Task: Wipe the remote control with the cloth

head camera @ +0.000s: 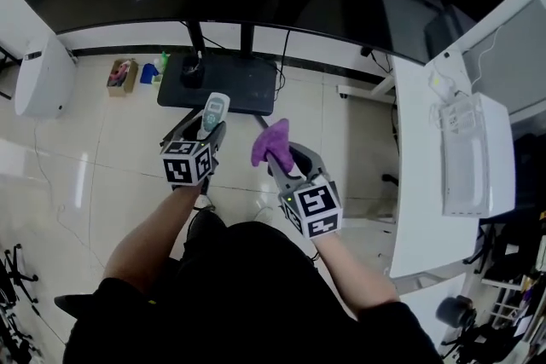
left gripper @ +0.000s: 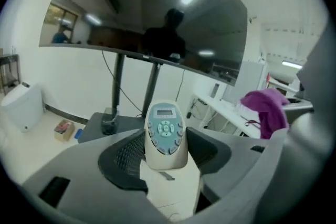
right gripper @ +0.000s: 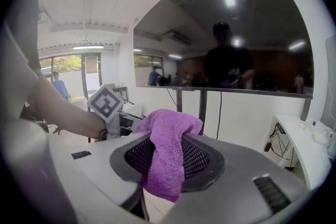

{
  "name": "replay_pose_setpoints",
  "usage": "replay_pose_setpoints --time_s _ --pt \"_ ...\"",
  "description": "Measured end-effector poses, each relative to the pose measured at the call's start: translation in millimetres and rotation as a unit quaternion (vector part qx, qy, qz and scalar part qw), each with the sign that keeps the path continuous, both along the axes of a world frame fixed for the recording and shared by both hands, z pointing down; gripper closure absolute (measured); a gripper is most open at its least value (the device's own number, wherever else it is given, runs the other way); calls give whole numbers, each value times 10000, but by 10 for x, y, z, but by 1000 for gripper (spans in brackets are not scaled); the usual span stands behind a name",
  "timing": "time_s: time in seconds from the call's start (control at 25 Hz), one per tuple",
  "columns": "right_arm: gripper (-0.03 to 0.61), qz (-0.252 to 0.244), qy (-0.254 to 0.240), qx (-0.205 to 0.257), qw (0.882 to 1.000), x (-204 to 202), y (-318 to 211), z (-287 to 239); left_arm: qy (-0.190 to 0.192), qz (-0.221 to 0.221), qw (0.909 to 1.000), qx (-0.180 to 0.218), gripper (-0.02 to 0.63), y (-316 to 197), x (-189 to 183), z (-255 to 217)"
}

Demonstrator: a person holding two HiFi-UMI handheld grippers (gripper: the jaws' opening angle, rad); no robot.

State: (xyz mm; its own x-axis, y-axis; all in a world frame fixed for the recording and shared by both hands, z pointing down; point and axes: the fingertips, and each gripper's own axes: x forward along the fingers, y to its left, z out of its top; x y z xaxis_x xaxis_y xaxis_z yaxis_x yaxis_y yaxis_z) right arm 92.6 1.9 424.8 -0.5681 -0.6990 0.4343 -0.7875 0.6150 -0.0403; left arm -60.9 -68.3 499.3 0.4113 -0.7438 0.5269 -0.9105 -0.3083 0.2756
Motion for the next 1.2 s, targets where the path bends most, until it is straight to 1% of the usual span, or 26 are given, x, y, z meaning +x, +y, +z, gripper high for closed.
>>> replay_pose_setpoints --time_s 0.08,0.32,0.48,0.56,0.72,0.88,0.96,1.0,1.12,1.2 --pt "434 -24 53 -175 9998 44 12 127 -254 -206 9994 -144 377 -219 -62 217" --pt "434 52 144 -727 9972 -27 -81 463 -609 -161 9959 -642 377 -1035 -156 1091" --pt "434 265 221 -1040 9940 -106 -354 708 -872 -257 9908 -1001 377 -1553 -340 1700" --pt "434 349 243 -1163 9923 -170 -526 850 -938 -306 9886 -1139 377 -1774 -425 1971" --pt "434 451 322 -1268 9904 -345 -944 1186 -1085 -314 9832 -1432 377 -2062 -550 2404" --pt "434 589 309 -1367 9884 -463 -1296 1455 -966 -233 9830 -1542 376 -2219 -511 2706" --pt "434 655 291 -1420 9873 -497 -1389 1540 -783 -190 9851 -1522 376 -2254 -425 2719" --pt "434 680 288 -1447 9867 -513 -1417 1574 -751 -179 9857 -1497 376 -2261 -405 2719" --pt "433 736 306 -1498 9855 -545 -1484 1659 -824 -194 9860 -1435 373 -2263 -421 2737" --pt "433 787 342 -1495 9850 -543 -1550 1719 -868 -205 9857 -1433 358 -2238 -444 2762"
